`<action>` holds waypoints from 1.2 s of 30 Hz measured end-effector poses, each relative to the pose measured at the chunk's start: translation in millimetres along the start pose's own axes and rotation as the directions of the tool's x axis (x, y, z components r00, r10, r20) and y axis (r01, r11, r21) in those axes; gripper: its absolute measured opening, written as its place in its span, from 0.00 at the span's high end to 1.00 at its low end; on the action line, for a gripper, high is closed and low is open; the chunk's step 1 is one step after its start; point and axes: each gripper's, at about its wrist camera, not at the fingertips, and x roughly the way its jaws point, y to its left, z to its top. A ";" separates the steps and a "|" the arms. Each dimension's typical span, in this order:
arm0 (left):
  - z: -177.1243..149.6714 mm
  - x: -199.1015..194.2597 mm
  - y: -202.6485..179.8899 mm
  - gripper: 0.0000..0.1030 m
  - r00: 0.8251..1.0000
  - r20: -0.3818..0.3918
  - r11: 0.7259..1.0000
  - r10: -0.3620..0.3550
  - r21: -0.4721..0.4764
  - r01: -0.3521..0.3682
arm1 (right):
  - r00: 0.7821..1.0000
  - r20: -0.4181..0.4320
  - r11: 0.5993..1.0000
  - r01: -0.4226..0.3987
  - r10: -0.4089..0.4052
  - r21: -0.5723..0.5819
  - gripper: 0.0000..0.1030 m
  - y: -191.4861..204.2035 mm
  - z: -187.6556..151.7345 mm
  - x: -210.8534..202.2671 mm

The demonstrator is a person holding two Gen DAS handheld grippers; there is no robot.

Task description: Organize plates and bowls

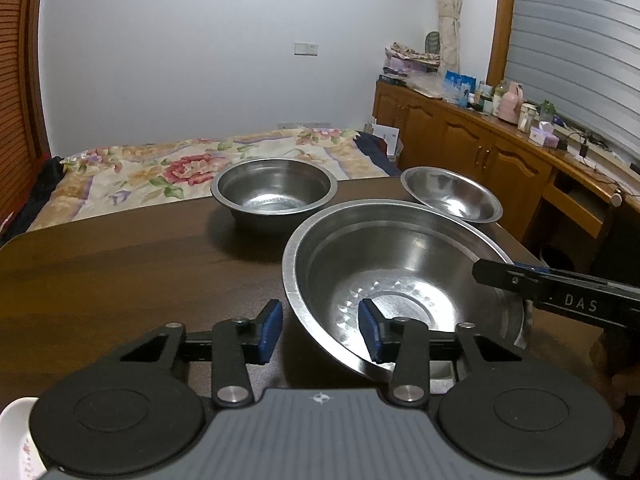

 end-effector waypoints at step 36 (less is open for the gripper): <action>-12.4 -41.0 -7.9 0.75 0.999 0.022 0.999 -0.036 0.017 0.036 | 0.999 0.044 0.997 -0.030 0.033 -0.069 0.76 18.0 -2.4 -35.9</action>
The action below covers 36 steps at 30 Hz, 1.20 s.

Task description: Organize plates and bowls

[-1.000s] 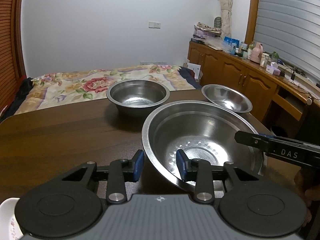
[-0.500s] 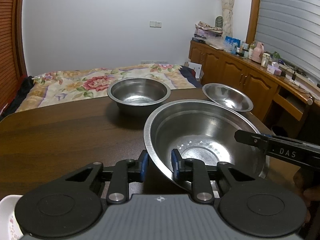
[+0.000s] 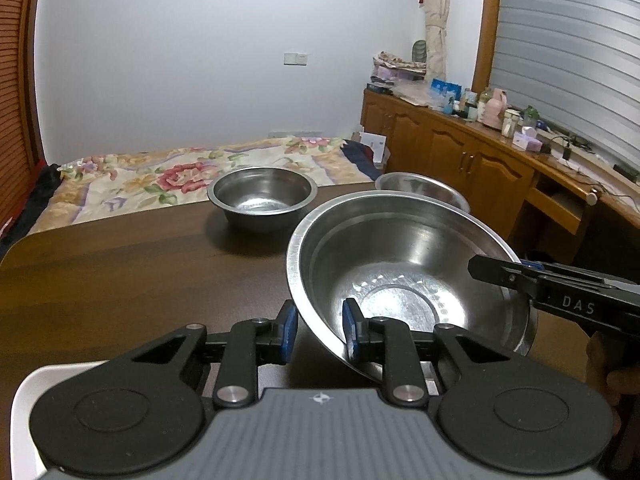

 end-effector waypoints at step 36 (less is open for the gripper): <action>-44.9 -28.3 1.3 0.74 0.999 -0.035 1.000 -0.016 -0.008 0.015 | 0.997 -0.061 0.997 -0.043 0.047 0.057 0.76 9.0 -34.6 -27.4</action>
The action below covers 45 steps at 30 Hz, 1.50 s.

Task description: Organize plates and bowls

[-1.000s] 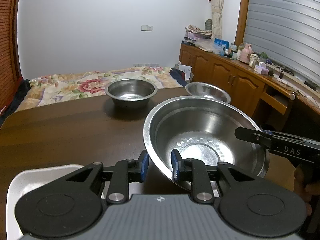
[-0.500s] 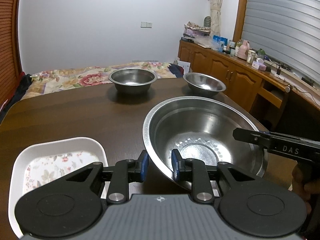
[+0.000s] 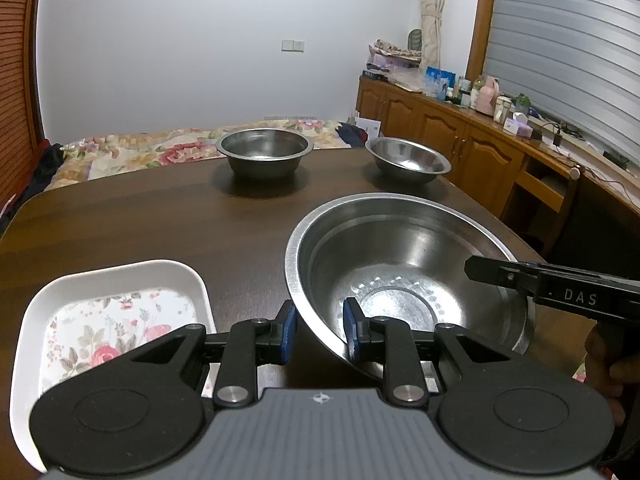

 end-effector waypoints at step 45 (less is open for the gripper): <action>8.3 -14.2 13.5 0.35 0.997 0.068 0.999 0.027 -0.022 -0.026 | 0.998 0.042 0.998 0.038 -0.036 -0.059 0.48 4.9 20.9 -9.5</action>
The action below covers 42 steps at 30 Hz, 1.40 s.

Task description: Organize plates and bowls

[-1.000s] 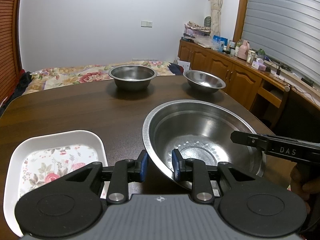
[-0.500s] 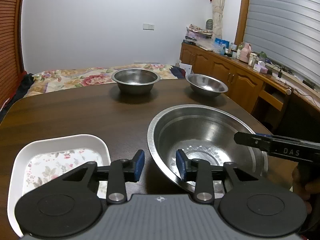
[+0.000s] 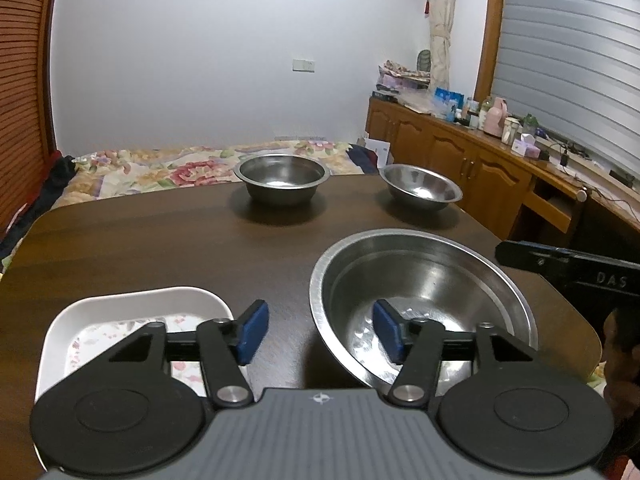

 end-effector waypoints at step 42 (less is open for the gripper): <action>98.4 44.8 47.1 0.01 0.987 0.106 0.991 0.122 0.039 -0.127 | 0.997 0.027 0.977 -0.064 0.071 -0.204 0.00 -16.3 122.3 57.1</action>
